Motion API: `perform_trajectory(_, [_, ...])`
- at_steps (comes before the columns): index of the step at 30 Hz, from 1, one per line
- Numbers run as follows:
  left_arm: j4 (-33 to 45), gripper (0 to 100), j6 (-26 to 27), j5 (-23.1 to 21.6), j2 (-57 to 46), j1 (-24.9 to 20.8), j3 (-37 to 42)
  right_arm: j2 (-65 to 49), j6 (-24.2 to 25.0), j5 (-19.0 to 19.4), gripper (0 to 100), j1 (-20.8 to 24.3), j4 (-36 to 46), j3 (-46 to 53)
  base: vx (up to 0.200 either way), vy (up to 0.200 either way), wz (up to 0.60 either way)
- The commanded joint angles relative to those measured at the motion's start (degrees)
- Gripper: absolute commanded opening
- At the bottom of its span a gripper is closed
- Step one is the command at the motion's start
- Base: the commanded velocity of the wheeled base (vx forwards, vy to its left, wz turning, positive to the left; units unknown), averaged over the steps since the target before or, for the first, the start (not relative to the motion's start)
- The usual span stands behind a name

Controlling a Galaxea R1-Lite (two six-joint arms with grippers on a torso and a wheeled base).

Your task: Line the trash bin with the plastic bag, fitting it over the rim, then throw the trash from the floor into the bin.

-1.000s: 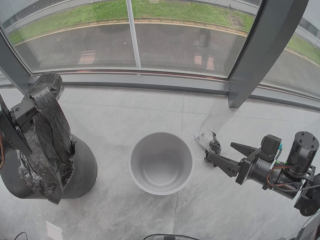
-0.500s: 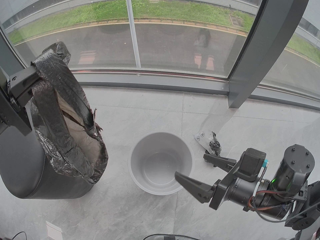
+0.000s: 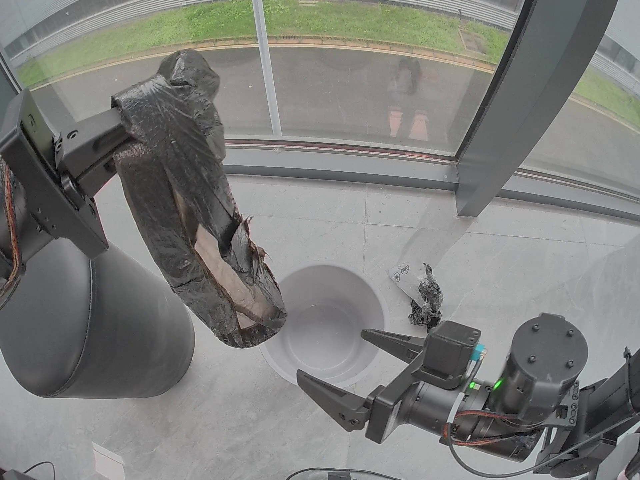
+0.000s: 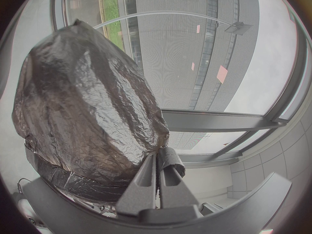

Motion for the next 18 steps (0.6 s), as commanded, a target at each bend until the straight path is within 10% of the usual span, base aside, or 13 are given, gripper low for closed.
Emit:
perform_trajectory(1, [-0.18, 0, -0.13, -0.08, 0.67, -0.74, -0.19, 5.39, 0.14, -0.59, 100, 0.11, 0.00, -3.63, 0.000, 0.000, 0.00])
perform_trajectory(18, [-0.26, 0, -2.94, -2.01, -1.35, -3.20, -3.53, 20.59, -0.21, -12.28, 100, 2.57, 0.27, -18.65, 0.000, 0.000, 0.00])
